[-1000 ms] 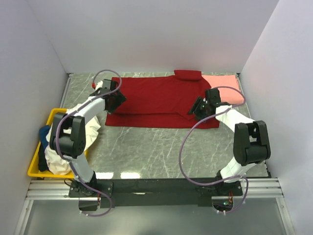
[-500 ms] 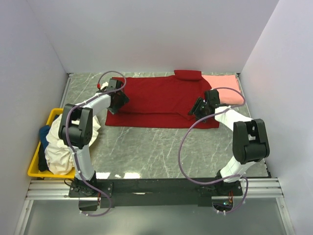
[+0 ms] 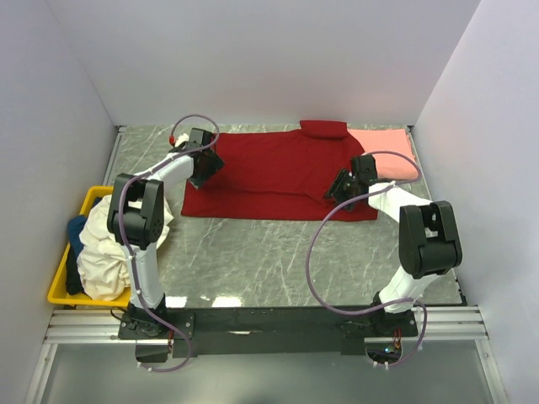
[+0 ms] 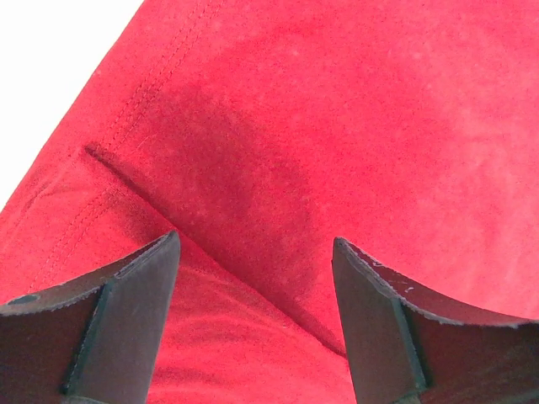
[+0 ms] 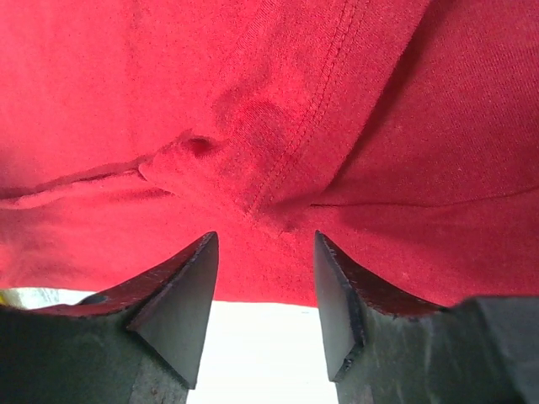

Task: Fold and stack the t-shirts
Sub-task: Fold the tshirt

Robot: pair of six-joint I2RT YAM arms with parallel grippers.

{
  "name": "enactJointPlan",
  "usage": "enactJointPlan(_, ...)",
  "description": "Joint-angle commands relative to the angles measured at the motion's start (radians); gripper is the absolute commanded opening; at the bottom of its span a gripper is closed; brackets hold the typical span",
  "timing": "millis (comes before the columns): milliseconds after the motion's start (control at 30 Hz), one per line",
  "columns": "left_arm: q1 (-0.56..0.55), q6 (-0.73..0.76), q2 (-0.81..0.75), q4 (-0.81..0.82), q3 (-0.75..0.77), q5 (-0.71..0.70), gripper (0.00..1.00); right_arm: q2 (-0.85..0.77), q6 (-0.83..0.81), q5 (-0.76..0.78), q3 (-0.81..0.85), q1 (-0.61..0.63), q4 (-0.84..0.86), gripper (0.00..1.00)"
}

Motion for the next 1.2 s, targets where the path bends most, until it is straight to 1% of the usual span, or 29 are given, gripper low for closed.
enactJointPlan(0, 0.007, 0.02, -0.021, 0.001, 0.032, -0.014, 0.78, 0.013, 0.007, 0.003, 0.006, 0.0, 0.04, 0.54)
enactJointPlan(367, 0.014, 0.04, -0.141, 0.006, 0.016, -0.001, 0.78, 0.082, 0.019, 0.003, 0.044, -0.001, 0.054, 0.45)
enactJointPlan(400, 0.014, 0.04, -0.152, 0.006, 0.013, 0.0, 0.78, 0.088, 0.022, 0.003, 0.051, -0.001, 0.056, 0.41)
enactJointPlan(467, 0.014, 0.042, -0.185, 0.009, 0.001, 0.008, 0.78, 0.095, 0.025, -0.005, 0.055, 0.002, 0.062, 0.38)
enactJointPlan(500, 0.014, 0.042, -0.196, 0.009, -0.005, 0.011, 0.78, 0.101, 0.03, -0.006, 0.063, 0.0, 0.062, 0.33)
enactJointPlan(567, 0.014, 0.039, -0.239, 0.02, -0.026, 0.02, 0.78, 0.105, 0.031, -0.005, 0.072, 0.0, 0.059, 0.27)
enactJointPlan(600, 0.014, 0.04, -0.254, 0.026, -0.039, 0.025, 0.78, 0.107, 0.033, -0.008, 0.083, -0.001, 0.056, 0.22)
enactJointPlan(667, 0.013, 0.04, -0.294, 0.035, -0.072, 0.032, 0.78, 0.107, 0.034, -0.009, 0.094, 0.0, 0.053, 0.16)
enactJointPlan(700, 0.013, 0.039, -0.308, 0.044, -0.083, 0.043, 0.78, 0.108, 0.034, -0.009, 0.104, 0.002, 0.051, 0.1)
enactJointPlan(800, 0.011, 0.036, -0.35, 0.06, -0.149, 0.061, 0.77, 0.124, 0.033, -0.011, 0.144, 0.003, 0.036, 0.04)
enactJointPlan(900, 0.004, 0.034, -0.385, 0.075, -0.207, 0.078, 0.77, 0.151, 0.024, -0.012, 0.205, 0.006, 0.015, 0.01)
enactJointPlan(967, -0.003, 0.034, -0.405, 0.09, -0.237, 0.088, 0.77, 0.173, 0.013, -0.005, 0.247, 0.015, -0.002, 0.01)
enactJointPlan(1167, -0.027, 0.034, -0.448, 0.12, -0.338, 0.111, 0.77, 0.291, -0.03, 0.008, 0.448, 0.032, -0.093, 0.01)
